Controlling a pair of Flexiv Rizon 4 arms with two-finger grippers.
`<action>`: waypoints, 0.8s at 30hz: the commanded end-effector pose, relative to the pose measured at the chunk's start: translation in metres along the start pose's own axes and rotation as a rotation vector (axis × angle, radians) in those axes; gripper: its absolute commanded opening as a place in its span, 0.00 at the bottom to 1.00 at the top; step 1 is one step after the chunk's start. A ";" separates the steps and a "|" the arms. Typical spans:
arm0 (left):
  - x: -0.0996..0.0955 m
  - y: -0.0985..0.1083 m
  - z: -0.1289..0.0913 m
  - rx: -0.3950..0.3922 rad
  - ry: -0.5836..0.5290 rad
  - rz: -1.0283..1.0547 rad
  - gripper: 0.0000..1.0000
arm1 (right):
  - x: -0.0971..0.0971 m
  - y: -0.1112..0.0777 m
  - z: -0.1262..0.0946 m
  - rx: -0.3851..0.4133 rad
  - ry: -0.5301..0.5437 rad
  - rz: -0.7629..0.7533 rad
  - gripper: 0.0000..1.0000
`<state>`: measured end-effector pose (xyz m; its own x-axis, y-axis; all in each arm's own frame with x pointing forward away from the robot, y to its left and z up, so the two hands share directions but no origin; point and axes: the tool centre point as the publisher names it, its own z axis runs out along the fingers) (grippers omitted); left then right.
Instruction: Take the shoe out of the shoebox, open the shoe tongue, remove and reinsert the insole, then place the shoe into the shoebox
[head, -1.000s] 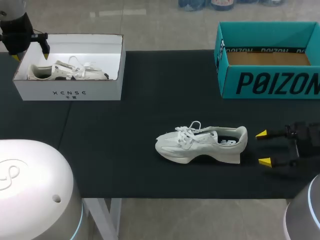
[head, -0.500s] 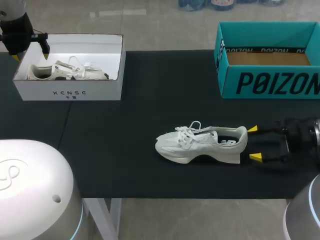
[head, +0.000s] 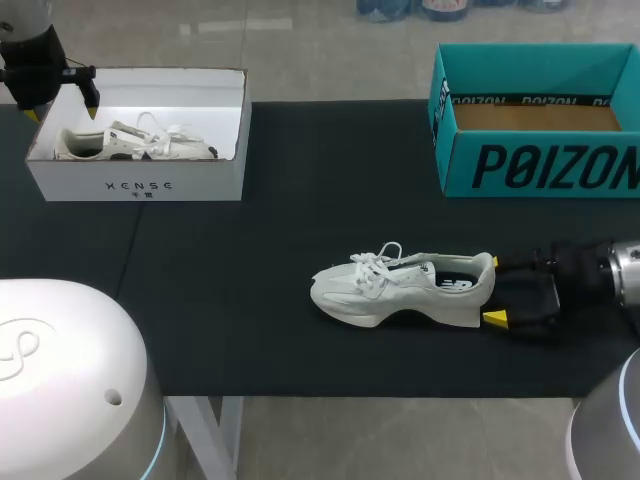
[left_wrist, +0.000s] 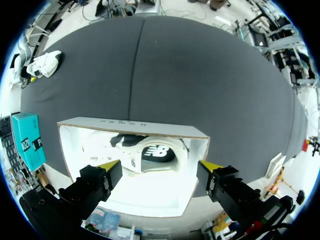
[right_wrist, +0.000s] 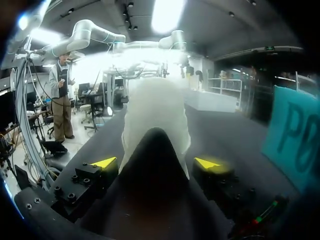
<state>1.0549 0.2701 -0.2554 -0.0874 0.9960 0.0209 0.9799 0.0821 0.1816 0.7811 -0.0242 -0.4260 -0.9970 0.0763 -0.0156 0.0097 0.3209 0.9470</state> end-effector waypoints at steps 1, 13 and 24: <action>0.000 0.000 0.000 -0.001 0.001 0.001 1.00 | -0.006 -0.003 0.008 -0.002 0.010 0.002 1.00; 0.000 0.000 0.000 -0.001 0.001 0.001 1.00 | -0.007 -0.005 0.016 -0.006 0.021 0.009 1.00; 0.000 0.000 0.000 -0.001 0.001 0.001 1.00 | -0.001 -0.005 0.022 -0.005 0.030 0.016 1.00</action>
<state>1.0549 0.2701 -0.2554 -0.0873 0.9960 0.0209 0.9799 0.0821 0.1816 0.7834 -0.0078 -0.4353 -0.9986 0.0526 0.0080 0.0241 0.3130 0.9495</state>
